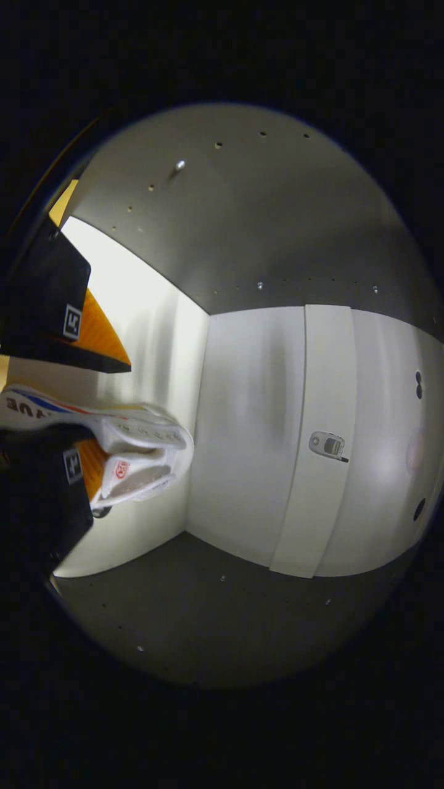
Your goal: Open the shoe cabinet door, grab the shoes and put them into the shoe cabinet, then close the shoe cabinet door.
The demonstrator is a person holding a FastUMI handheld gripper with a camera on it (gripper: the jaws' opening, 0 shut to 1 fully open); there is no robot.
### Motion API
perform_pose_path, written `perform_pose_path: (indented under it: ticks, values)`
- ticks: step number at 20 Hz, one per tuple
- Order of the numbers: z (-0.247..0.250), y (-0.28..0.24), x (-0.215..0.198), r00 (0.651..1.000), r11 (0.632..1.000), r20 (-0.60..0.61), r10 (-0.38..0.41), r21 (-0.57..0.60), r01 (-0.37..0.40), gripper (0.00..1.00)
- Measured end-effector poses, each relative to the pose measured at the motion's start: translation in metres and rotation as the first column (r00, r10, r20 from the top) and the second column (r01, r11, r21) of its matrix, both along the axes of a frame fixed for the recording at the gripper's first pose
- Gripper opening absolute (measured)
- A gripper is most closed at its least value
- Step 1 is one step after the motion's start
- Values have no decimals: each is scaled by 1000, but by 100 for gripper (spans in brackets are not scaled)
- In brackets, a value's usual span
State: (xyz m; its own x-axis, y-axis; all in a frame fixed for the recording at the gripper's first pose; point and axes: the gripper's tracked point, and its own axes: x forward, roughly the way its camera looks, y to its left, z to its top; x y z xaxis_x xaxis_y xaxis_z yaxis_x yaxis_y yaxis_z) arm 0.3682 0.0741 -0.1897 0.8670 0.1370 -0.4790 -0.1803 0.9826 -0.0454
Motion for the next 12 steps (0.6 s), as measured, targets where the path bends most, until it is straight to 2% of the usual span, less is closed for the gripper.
perform_pose_path:
  ticks: [4,6,8,12]
  values:
    - [9,2,-23,1000,1000,13,4,23,-4,84]
    - [22,1,-40,999,999,41,-11,44,9,94]
    - [37,-5,-59,996,997,79,-37,65,32,99]
    - [66,-29,-114,982,993,165,-93,93,79,99]
